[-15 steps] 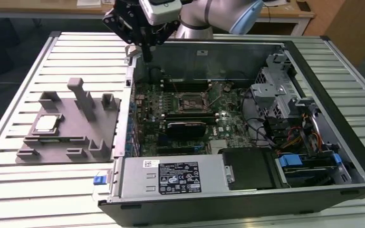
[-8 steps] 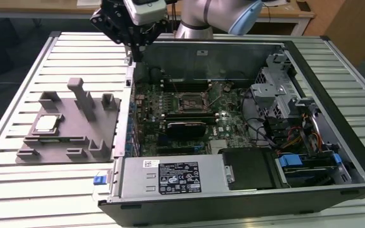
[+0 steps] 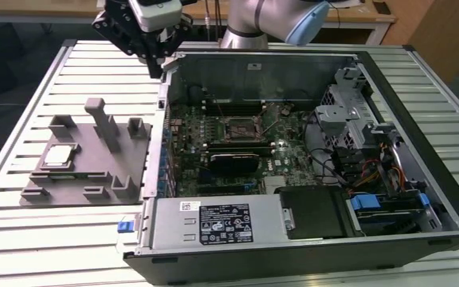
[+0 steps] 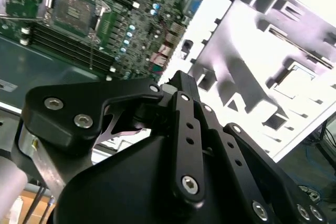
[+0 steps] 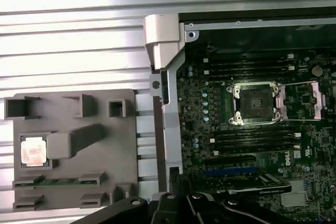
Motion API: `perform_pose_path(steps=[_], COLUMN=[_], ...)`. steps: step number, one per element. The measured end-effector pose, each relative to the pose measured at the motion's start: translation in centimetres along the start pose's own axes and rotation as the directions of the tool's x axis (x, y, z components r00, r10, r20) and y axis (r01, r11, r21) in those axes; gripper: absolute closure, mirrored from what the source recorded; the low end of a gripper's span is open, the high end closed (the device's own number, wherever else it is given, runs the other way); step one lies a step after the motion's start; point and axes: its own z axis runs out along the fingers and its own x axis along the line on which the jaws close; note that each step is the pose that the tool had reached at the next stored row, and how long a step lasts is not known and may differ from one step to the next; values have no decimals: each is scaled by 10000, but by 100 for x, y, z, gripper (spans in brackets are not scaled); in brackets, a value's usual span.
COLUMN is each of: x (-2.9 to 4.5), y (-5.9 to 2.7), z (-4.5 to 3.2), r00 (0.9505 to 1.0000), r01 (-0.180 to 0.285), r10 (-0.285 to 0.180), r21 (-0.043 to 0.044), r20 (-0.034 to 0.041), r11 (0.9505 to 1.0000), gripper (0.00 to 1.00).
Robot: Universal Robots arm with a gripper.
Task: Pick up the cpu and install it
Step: 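Reach for the cpu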
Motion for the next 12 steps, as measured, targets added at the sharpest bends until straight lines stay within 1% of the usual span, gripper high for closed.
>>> perform_pose_path(steps=[5,12], x=[144,313], y=[-12,-26], z=[-2,6], r00=[10000,10000], r01=[-16,-28], r10=[16,28], r21=[0,0], r20=[1,2], r11=[10000,10000], gripper=[89,89])
